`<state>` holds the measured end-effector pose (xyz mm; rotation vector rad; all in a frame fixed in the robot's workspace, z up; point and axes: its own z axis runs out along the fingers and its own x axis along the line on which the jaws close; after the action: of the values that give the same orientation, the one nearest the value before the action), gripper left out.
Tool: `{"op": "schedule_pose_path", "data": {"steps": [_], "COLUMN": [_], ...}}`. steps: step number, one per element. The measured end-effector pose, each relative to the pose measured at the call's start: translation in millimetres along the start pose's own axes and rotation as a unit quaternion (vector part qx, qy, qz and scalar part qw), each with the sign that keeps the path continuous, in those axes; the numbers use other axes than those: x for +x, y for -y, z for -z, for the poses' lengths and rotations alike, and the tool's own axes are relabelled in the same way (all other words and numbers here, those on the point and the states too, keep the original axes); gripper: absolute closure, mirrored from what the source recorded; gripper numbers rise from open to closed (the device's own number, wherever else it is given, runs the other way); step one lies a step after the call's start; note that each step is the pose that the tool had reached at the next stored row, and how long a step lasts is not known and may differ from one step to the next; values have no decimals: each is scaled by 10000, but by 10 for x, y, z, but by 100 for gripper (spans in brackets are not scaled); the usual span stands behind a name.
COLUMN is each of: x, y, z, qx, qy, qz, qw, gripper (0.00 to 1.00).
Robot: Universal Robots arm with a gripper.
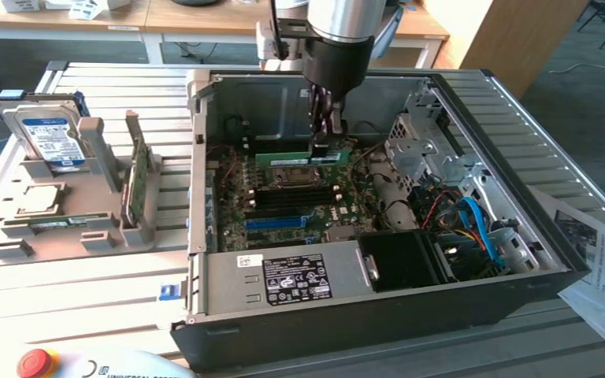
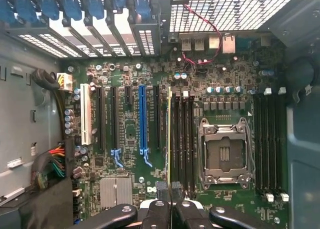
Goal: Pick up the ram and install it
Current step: 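Insert the ram into the slot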
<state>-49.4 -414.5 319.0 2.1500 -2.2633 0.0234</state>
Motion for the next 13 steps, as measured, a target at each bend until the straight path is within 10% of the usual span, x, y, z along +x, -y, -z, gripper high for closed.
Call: {"op": "schedule_pose_path", "data": {"steps": [13], "x": [-4], "y": [-26], "z": [-206], "qx": [1], "qy": [0], "qz": [0], "qw": [10000], "gripper": [88]}}
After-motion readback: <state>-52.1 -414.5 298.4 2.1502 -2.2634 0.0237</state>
